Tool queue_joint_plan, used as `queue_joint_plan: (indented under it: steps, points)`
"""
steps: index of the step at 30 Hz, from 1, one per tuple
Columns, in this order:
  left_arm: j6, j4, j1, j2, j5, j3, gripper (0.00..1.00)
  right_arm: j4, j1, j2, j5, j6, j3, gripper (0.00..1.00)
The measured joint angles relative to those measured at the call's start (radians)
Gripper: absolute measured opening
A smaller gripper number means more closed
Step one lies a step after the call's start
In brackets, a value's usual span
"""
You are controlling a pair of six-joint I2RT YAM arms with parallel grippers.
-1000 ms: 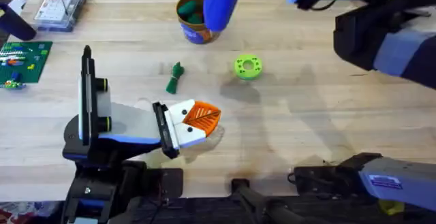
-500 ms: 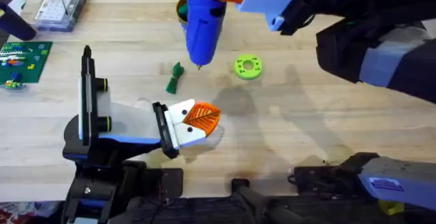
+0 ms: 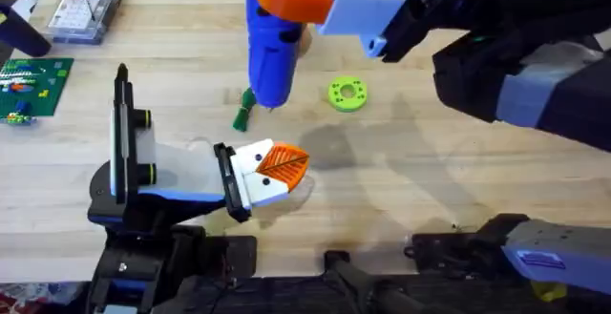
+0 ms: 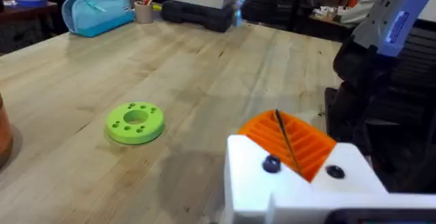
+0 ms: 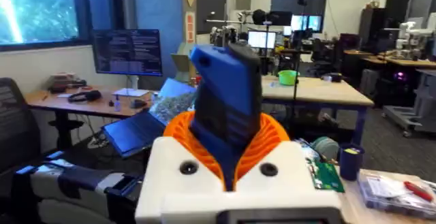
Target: Pick up the gripper from the table and insert it into the empty holder that is missing its gripper. Then pick up a screw, insert it into the mounting hole, and use the screwdriver to tighten it. Finally, clean up the table by picking up the vegetable and placing it into the bucket.
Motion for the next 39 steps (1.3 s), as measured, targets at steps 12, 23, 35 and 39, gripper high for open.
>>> queue_joint_plan:
  steps: [12, 23, 35, 39]
  points:
    - [0.000, 0.000, 0.000, 0.000, 0.000, 0.000, 0.011, 0.000, 0.069, 0.000, 0.001, -0.005, 0.000, 0.026]
    - [0.000, 0.000, 0.000, 0.000, 0.000, 0.000, 0.011, -0.007, 0.097, 0.000, -0.040, -0.092, -0.048, 0.026]
    - [0.000, 0.000, 0.000, 0.000, 0.000, 0.000, 0.011, -0.013, 0.129, 0.005, -0.038, -0.162, -0.094, 0.026]
    - [0.000, 0.000, 0.000, 0.000, 0.000, 0.000, 0.011, -0.017, 0.132, 0.005, -0.032, -0.169, -0.095, 0.026]
